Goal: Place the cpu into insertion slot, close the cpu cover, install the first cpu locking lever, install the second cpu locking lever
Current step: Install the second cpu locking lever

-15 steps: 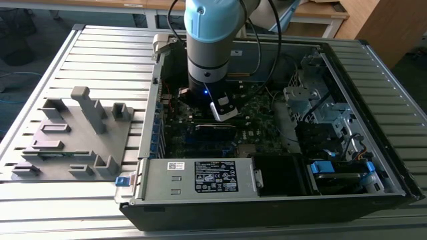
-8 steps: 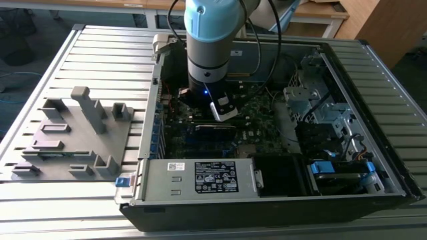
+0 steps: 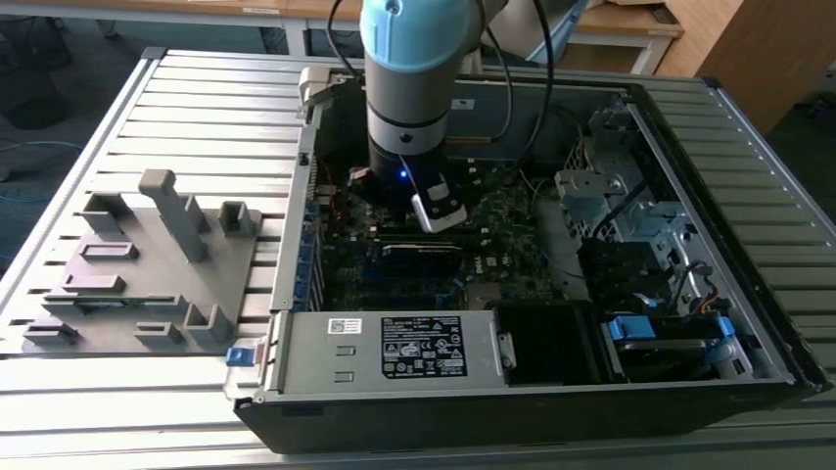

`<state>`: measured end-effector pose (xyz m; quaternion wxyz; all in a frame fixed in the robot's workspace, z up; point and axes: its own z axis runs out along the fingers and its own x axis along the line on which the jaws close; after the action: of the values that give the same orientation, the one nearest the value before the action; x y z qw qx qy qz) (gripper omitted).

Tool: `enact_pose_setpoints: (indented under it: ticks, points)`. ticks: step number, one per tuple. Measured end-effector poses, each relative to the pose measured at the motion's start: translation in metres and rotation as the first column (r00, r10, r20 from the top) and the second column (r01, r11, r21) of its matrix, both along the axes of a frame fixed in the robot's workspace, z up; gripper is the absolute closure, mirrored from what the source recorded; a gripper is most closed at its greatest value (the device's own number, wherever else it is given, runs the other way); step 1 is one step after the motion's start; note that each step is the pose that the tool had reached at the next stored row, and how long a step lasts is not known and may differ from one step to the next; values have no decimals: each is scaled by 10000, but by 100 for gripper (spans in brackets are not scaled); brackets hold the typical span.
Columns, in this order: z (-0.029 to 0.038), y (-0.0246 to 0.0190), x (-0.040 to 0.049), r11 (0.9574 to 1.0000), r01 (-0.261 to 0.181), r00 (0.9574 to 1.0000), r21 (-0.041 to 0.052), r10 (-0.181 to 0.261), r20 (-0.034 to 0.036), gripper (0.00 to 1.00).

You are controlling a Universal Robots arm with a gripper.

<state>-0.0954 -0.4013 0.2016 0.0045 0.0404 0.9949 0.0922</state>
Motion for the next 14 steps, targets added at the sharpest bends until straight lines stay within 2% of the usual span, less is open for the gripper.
enact_pose_setpoints:
  ticks: [7, 10, 14]
  points:
    - [161, 0, 0, 10000, 5, 10000, 5, -5, 0, 90]
    - [198, 0, 0, 10000, 10, 10000, 9, -10, 0, 90]
    - [200, 0, 4, 10000, 10, 10000, 18, -10, -3, 90]
